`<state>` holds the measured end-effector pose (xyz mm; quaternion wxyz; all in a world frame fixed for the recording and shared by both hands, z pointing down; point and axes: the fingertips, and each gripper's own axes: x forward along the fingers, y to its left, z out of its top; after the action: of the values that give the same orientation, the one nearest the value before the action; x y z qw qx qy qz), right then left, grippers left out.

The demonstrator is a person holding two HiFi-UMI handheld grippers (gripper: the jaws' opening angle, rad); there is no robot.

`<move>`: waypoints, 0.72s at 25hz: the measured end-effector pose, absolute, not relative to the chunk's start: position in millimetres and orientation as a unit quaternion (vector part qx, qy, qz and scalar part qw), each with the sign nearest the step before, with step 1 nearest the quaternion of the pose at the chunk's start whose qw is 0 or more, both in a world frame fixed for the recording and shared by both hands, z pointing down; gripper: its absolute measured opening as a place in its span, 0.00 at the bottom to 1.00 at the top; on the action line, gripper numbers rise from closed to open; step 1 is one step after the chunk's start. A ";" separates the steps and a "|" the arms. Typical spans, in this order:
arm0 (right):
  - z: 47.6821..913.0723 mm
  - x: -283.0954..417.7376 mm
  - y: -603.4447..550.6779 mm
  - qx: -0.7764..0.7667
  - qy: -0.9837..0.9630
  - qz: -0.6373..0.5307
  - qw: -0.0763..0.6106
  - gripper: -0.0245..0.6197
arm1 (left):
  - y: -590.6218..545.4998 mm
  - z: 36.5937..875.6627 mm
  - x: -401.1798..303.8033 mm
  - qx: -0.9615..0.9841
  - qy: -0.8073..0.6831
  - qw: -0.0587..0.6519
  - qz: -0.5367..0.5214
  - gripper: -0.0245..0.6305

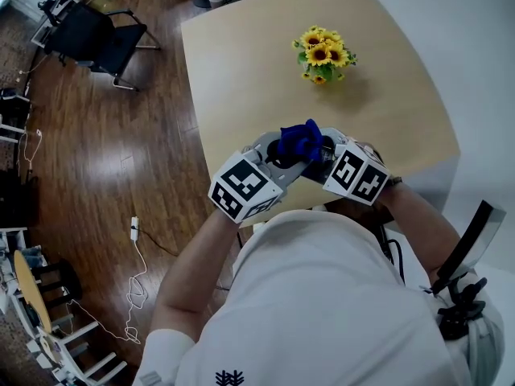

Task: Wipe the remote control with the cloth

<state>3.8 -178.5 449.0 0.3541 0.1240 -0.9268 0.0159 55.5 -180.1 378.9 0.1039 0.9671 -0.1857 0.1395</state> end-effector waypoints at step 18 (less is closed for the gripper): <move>463.7 31.3 -179.9 0.136 -0.923 0.033 0.359 0.44 | -208.5 394.0 -46.1 0.933 -0.308 0.100 0.159 0.20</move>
<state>31.3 -179.9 463.7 0.3589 0.1358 -0.9229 0.0330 -46.1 -208.5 394.0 0.0996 0.9328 -0.3078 0.1591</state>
